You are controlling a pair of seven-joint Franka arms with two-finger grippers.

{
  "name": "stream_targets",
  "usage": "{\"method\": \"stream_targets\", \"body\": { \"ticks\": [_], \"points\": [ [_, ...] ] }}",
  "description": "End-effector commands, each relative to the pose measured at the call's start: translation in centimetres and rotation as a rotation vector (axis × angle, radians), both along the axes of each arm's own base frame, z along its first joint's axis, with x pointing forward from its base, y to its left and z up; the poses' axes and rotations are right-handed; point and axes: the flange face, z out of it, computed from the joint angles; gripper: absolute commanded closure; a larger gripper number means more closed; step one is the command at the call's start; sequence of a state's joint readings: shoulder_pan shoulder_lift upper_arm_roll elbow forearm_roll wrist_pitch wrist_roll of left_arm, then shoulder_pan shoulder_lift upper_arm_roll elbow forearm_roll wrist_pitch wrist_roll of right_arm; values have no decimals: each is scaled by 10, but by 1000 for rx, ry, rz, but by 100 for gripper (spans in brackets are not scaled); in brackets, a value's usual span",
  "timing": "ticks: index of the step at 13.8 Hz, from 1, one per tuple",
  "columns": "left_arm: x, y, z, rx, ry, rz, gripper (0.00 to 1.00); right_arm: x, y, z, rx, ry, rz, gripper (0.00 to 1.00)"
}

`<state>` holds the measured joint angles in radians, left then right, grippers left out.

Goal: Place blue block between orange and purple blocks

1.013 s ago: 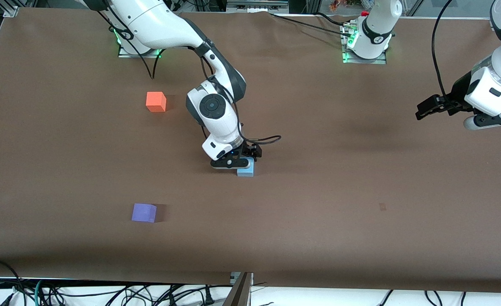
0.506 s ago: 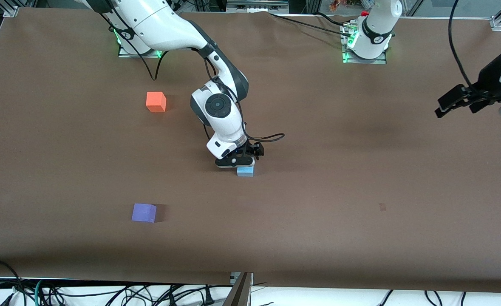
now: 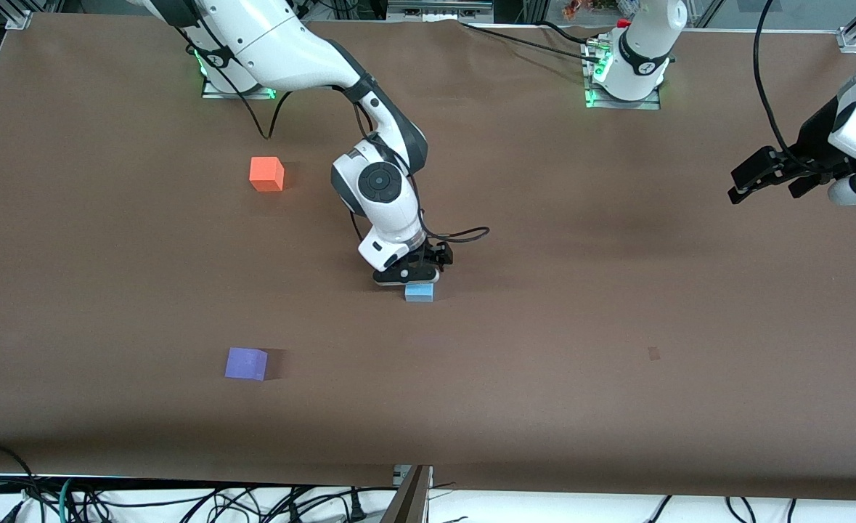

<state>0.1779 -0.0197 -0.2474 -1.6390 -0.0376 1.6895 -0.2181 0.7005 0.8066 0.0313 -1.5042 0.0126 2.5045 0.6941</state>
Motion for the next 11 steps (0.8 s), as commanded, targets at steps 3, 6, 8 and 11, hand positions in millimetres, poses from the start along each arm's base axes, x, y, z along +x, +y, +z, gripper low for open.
{"method": "stream_targets", "body": {
  "ticks": [3, 6, 8, 11],
  "points": [
    [1, -2, 4, 37, 1, -6, 0, 3, 4, -2, -1, -33, 2, 62],
    [2, -2, 6, 37, -1, -6, 0, 13, -4, 7, -4, -50, -7, 71],
    [3, -4, 6, 37, 1, -9, 0, 29, -9, 31, 9, -78, -13, 71],
    [3, -1, 5, 37, 2, -3, 0, 59, -37, 64, -56, -31, -4, 71]
  ]
}}
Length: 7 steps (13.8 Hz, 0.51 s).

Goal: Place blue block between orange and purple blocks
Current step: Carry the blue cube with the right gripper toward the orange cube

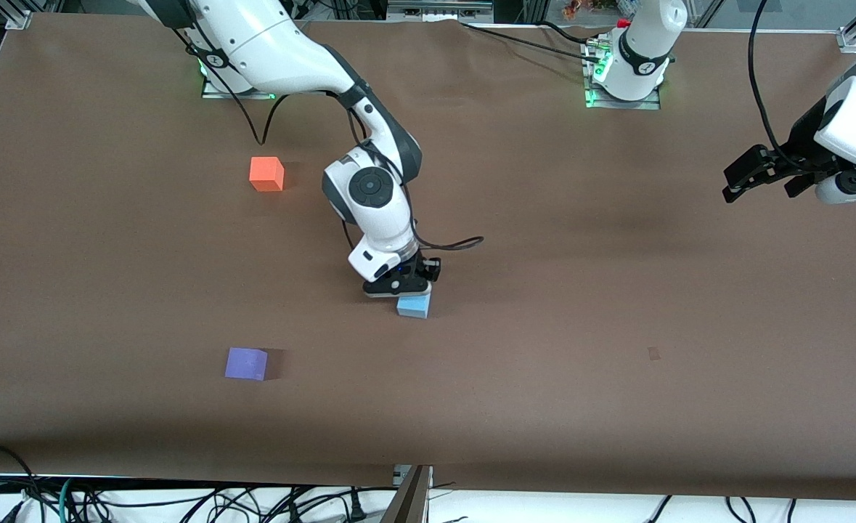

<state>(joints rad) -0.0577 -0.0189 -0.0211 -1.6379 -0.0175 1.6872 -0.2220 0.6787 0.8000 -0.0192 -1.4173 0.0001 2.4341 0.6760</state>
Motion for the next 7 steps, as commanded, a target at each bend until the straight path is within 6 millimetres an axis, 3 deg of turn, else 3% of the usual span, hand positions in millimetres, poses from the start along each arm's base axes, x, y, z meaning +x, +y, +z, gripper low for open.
{"method": "stream_targets", "body": {
  "ticks": [1, 4, 7],
  "points": [
    [3, 2, 5, 22, 2, 4, 0, 22, -20, 40, -32, 20, 31, 71],
    [4, 1, 3, 22, 8, 4, 0, 43, -66, 62, -52, 51, -27, 71],
    [4, 2, 3, 20, 8, 6, 0, 48, -126, 74, -91, 106, -22, 71]
  ]
}}
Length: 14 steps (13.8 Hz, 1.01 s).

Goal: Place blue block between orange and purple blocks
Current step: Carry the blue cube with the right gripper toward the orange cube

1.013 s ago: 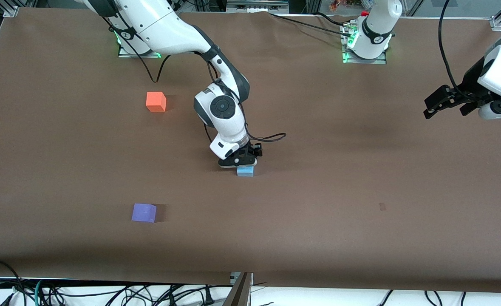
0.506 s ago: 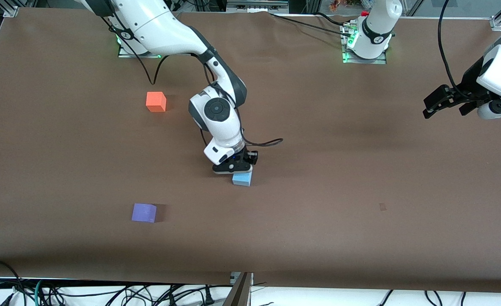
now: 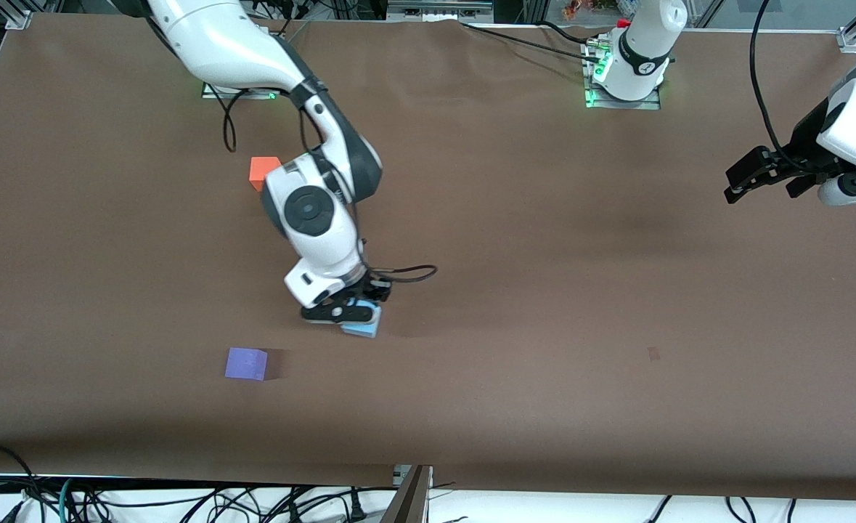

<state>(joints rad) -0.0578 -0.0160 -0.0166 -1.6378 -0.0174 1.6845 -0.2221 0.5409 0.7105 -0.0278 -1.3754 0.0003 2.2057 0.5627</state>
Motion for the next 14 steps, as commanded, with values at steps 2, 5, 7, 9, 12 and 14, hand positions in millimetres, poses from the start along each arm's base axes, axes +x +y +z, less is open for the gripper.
{"method": "stream_targets", "body": {
  "ticks": [2, 5, 7, 9, 12, 14],
  "points": [
    [4, 0, 5, 20, 0, 2, 0, -15, -87, 11, -38, 74, 44, 71],
    [4, 0, 5, 20, 0, 2, 0, -23, -160, 7, -56, 115, 110, 71],
    [4, 2, 4, 20, 4, 6, 0, -28, -189, 4, -56, 137, 125, 71],
    [4, 5, 3, 20, 6, 11, 0, -32, -214, -4, -43, 158, 139, 71],
    [4, 5, 3, 22, 6, 11, 0, -58, -234, -28, 17, 165, 173, 71],
    [5, 5, 2, 20, 6, 11, 0, -74, -241, -43, 13, 157, 184, 71]
  ]
}}
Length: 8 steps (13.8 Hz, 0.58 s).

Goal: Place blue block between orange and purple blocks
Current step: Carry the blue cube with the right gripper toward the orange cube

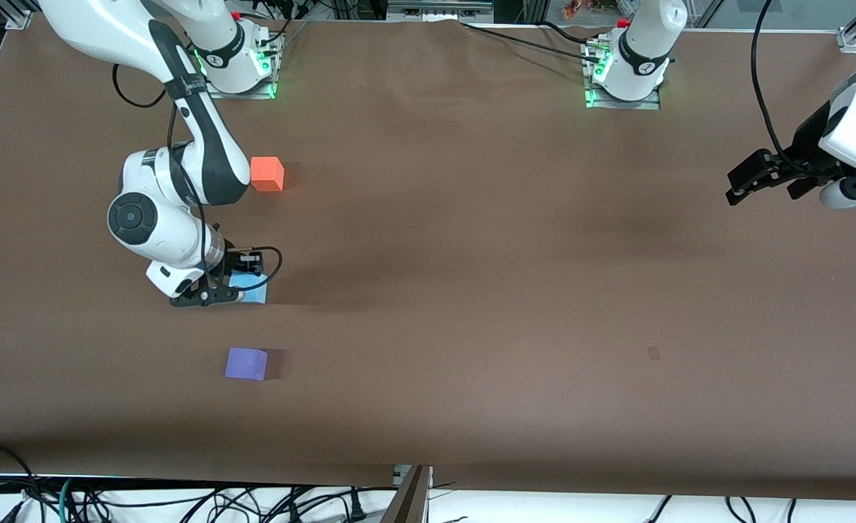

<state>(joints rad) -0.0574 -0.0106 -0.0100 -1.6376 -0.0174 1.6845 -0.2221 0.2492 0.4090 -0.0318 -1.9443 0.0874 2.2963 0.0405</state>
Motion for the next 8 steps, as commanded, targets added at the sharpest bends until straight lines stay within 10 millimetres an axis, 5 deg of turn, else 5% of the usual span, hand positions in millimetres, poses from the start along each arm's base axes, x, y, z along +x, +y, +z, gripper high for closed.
{"method": "stream_targets", "body": {
  "ticks": [1, 8],
  "points": [
    [4, 1, 4, 20, 2, 4, 0, -31, -9, -10, 23, -14, 25, 71],
    [4, 1, 4, 19, 3, 4, 0, -46, -13, -33, 25, 2, 43, 68]
  ]
}}
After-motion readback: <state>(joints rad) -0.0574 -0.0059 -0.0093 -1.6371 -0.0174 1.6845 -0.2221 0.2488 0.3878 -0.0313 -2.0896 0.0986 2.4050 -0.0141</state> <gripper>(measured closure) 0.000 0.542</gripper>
